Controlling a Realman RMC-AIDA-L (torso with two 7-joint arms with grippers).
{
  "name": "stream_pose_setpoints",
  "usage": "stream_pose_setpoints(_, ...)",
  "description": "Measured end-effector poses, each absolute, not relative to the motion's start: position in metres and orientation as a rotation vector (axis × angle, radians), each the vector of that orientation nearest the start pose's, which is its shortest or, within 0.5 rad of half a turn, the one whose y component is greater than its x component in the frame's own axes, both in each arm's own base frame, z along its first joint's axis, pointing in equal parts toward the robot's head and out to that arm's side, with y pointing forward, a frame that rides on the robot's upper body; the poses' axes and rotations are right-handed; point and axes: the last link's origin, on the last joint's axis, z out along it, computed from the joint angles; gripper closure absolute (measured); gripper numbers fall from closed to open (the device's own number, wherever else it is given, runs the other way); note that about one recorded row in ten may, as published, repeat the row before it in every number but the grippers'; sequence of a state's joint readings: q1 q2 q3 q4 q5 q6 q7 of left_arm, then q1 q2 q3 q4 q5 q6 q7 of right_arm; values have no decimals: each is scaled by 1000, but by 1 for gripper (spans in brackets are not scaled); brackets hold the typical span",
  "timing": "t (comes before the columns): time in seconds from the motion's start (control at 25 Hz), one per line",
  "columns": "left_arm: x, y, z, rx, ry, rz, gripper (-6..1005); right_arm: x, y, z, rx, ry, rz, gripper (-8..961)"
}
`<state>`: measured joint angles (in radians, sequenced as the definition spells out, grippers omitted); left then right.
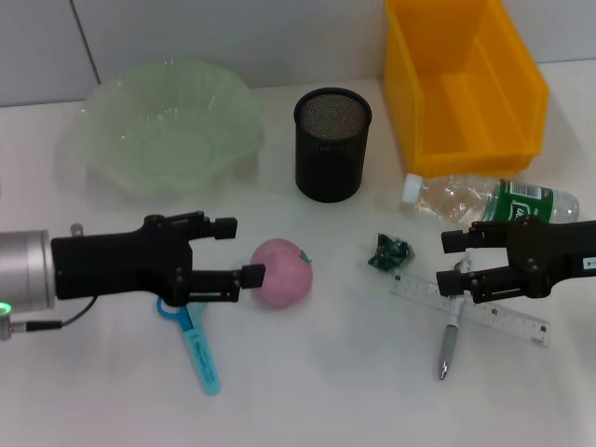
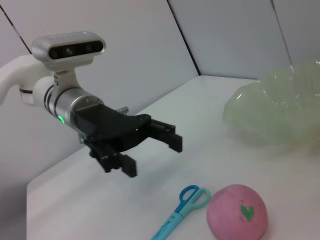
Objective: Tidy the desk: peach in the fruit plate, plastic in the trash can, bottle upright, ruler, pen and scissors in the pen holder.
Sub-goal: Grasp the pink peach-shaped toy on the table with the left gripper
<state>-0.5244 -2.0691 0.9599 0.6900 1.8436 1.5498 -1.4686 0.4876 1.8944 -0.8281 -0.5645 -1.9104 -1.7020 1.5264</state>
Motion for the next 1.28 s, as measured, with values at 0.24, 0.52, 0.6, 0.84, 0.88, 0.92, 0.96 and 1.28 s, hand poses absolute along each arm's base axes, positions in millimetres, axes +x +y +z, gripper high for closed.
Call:
stream_pose_setpoints(0.24, -223, 343, -30, -2879, -465, -521, 141, 293, 309, 47, -2828, 871, 653, 128)
stream_pose_setpoints(0.52, -212, 356, -48, -2902, -333, -271, 142, 297, 309, 48, -2815, 906, 631, 128)
stream_pose_setpoints(0.6, -208, 360, -53, -2908, -310, -204, 142, 298, 309, 49, -2810, 910, 630, 127)
stream_pose_setpoints(0.84, -204, 365, -69, -2900, -255, -84, 142, 300, 308, 51, -2799, 918, 632, 127)
stream_pose_setpoints(0.88, -204, 365, -70, -2901, -252, -76, 142, 300, 308, 51, -2799, 918, 631, 127)
stream_pose_setpoints(0.92, -203, 365, -72, -2905, -247, -65, 142, 300, 308, 51, -2799, 917, 631, 127)
stream_pose_setpoints(0.96, -202, 366, -73, -2911, -248, -59, 142, 300, 308, 51, -2799, 917, 631, 127)
stream_pose_setpoints(1.28, -200, 367, -83, -2945, -273, -32, 143, 299, 310, 52, -2797, 902, 624, 127)
